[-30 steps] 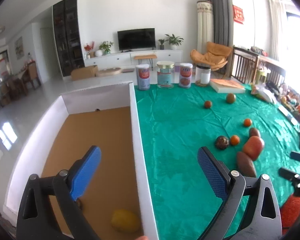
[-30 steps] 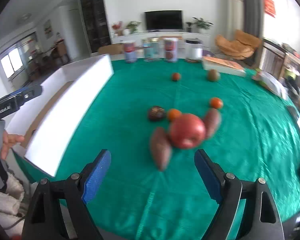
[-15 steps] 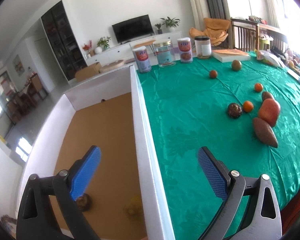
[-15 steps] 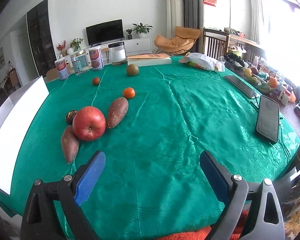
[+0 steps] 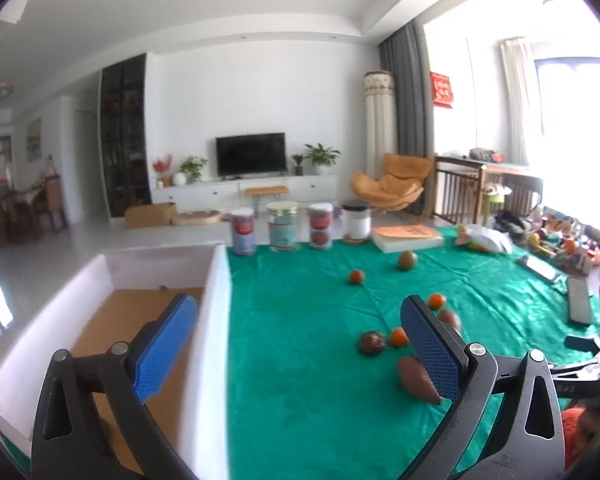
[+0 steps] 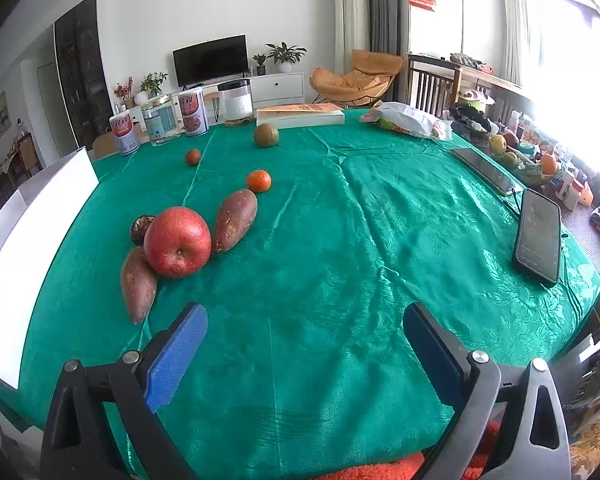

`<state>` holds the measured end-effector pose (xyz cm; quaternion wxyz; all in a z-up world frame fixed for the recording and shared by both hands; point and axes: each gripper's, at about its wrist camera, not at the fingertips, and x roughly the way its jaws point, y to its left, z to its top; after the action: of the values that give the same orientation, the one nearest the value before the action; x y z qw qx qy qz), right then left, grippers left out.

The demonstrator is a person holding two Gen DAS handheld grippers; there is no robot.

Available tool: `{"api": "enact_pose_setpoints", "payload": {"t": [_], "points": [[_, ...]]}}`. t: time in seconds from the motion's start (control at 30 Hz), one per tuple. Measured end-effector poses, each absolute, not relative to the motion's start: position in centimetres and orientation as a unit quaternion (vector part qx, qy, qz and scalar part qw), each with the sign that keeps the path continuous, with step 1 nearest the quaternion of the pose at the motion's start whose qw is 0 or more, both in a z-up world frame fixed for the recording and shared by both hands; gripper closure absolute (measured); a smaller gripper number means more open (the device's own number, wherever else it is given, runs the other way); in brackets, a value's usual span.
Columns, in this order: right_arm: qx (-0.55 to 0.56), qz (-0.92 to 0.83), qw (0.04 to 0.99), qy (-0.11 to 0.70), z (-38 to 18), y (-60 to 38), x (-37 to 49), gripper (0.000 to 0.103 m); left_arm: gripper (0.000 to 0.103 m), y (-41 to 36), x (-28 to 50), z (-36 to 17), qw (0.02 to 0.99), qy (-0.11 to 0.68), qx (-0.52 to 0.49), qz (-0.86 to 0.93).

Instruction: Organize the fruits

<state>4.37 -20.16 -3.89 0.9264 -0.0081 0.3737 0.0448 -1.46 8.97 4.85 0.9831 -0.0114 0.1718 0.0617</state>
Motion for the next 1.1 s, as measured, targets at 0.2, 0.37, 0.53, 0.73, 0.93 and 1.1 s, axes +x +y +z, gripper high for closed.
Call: {"api": "enact_pose_setpoints", "payload": {"t": [0.2, 0.37, 0.53, 0.73, 0.93, 1.1], "points": [[-0.012, 0.045, 0.928, 0.370, -3.8, -20.1, 4.2, 0.004, 0.001, 5.8, 3.5, -1.5, 0.954, 0.297, -0.046, -0.014], [-0.007, 0.047, 0.927, 0.372, -3.9, -20.2, 4.2, 0.003, 0.001, 6.0, 7.2, -6.8, 0.932, 0.359, -0.031, 0.029], [-0.003, 0.049, 0.926, 0.374, -3.9, -20.2, 4.3, 0.003, 0.001, 7.4, 9.2, -9.6, 0.911, 0.407, -0.045, 0.049], [0.002, 0.051, 0.924, 0.379, -4.0, -20.3, 4.7, 0.003, 0.001, 7.3, 9.4, -10.4, 0.900, 0.431, -0.045, 0.044], [0.009, 0.053, 0.922, 0.383, -4.3, -20.6, 4.9, 0.003, 0.001, 7.2, 9.9, -10.9, 0.893, 0.446, -0.039, 0.040], [0.019, 0.056, 0.919, 0.389, -4.5, -21.0, 5.2, 0.003, 0.001, 6.6, 10.2, -11.0, 0.891, 0.451, -0.022, 0.042]]}}
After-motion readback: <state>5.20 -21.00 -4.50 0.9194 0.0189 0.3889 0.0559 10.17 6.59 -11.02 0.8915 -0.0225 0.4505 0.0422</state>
